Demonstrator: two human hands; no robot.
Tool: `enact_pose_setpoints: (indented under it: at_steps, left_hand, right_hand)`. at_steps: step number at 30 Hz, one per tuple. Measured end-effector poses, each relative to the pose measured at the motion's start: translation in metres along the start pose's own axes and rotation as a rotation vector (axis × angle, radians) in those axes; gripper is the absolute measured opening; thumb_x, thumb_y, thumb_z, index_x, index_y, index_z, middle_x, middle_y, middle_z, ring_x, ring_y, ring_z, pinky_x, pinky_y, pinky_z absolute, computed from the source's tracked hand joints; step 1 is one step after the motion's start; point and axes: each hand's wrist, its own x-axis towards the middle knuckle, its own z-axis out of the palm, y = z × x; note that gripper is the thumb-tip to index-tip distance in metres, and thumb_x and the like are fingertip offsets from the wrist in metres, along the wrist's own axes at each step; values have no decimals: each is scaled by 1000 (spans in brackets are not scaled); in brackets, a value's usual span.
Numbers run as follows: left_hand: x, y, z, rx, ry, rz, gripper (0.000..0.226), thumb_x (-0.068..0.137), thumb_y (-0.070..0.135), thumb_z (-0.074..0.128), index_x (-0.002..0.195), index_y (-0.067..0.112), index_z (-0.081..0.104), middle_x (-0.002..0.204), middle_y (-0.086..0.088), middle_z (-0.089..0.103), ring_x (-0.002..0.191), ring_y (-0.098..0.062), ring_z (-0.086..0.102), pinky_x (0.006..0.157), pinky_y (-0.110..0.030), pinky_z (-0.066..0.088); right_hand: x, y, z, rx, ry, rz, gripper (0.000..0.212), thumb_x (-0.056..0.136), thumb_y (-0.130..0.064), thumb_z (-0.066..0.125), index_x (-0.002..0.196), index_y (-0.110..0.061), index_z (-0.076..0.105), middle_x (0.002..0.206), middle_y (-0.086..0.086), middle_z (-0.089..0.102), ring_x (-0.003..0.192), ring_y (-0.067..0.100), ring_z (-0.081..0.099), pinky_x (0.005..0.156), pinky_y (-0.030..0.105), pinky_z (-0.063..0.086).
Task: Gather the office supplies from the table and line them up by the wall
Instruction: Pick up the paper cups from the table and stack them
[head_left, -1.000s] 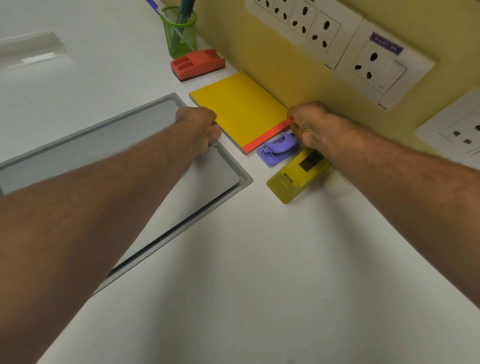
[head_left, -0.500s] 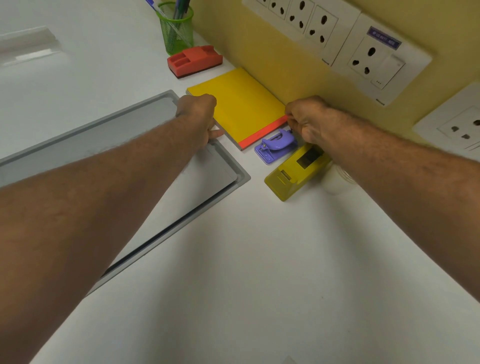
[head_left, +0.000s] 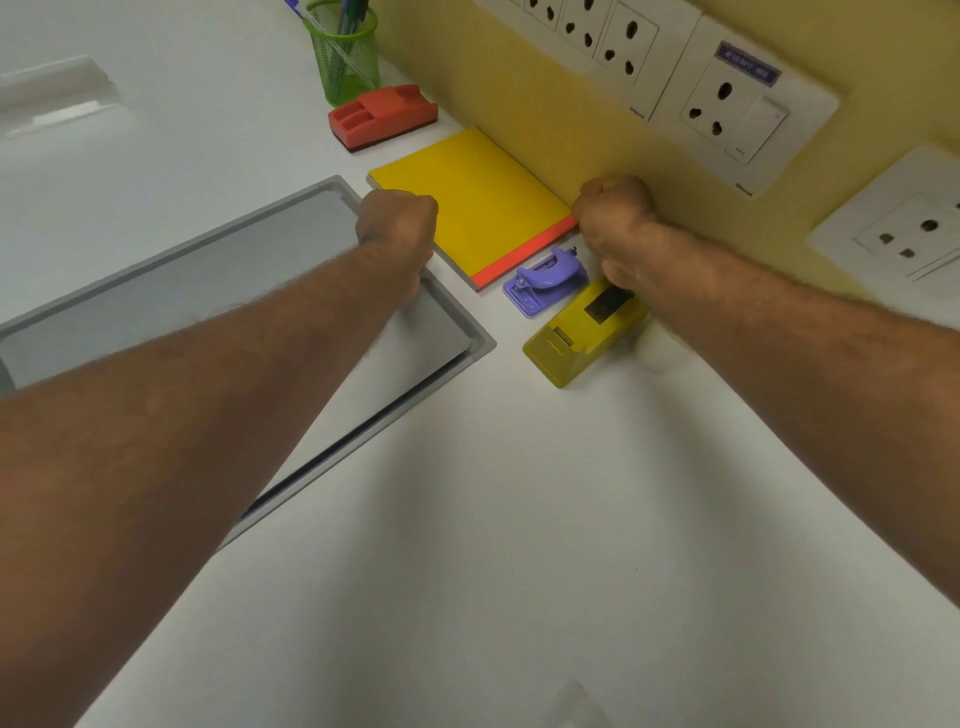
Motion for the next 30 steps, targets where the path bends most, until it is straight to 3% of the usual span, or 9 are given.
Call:
enact_pose_setpoints:
  at_steps: [2, 4, 6, 12, 17, 20, 24, 30]
  left_hand:
    - [-13, 0, 1, 99, -39, 87, 12, 91, 5, 52, 84, 2, 61, 88, -15, 61, 80, -28, 59, 78, -31, 49]
    - [-32, -2, -1, 203, -76, 199, 38, 95, 14, 52, 130, 2, 60, 136, -17, 59, 123, -31, 58, 103, -39, 50]
    - [-57, -4, -3, 290, -83, 305, 49, 97, 19, 52, 144, 10, 50, 150, -7, 50, 136, -24, 49, 112, -38, 43]
    - [-128, -19, -17, 468, -127, 460, 46, 98, 26, 55, 144, 17, 53, 148, 0, 53, 132, -20, 53, 112, -33, 41]
    - [-187, -46, -27, 535, -105, 451, 46, 96, 28, 58, 140, 17, 56, 143, -3, 57, 130, -19, 54, 95, -17, 33]
    - [-221, -62, -28, 522, -133, 446, 46, 94, 26, 60, 138, 15, 58, 141, -4, 59, 130, -19, 55, 103, -22, 37]
    - [-258, -87, -23, 575, -172, 446, 46, 94, 29, 59, 139, 18, 58, 143, 0, 58, 134, -20, 50, 115, -35, 37]
    - [-288, -123, -3, 582, -262, 398, 51, 95, 32, 62, 142, 17, 53, 146, 0, 54, 137, -20, 47, 116, -38, 36]
  right_hand:
    - [-11, -2, -5, -51, 40, -109, 41, 100, -7, 48, 141, -13, 56, 143, 7, 58, 115, 18, 61, 66, 16, 48]
    - [-25, -1, -13, -105, 62, -210, 38, 101, -10, 50, 138, -17, 57, 144, 4, 56, 117, 13, 56, 77, 14, 43]
    - [-47, 3, -23, -148, 72, -312, 36, 102, -14, 53, 138, -18, 57, 142, 3, 57, 125, 13, 54, 90, 18, 44]
    - [-131, 21, -48, -274, 110, -547, 34, 99, -17, 57, 132, -14, 61, 128, 6, 61, 105, 11, 54, 90, 14, 38]
    - [-209, 57, -65, -276, 53, -602, 32, 95, -10, 60, 127, -6, 63, 128, 11, 63, 119, 24, 57, 104, 33, 45]
    - [-248, 85, -72, -284, 37, -544, 32, 98, -15, 60, 129, -8, 61, 133, 9, 61, 124, 24, 56, 105, 34, 46]
    - [-284, 126, -81, -317, 13, -484, 32, 99, -19, 60, 131, -12, 60, 136, 5, 60, 129, 19, 54, 109, 26, 41]
    - [-301, 172, -104, -304, 10, -396, 36, 97, -18, 63, 132, -10, 59, 134, 4, 59, 126, 21, 56, 108, 36, 46]
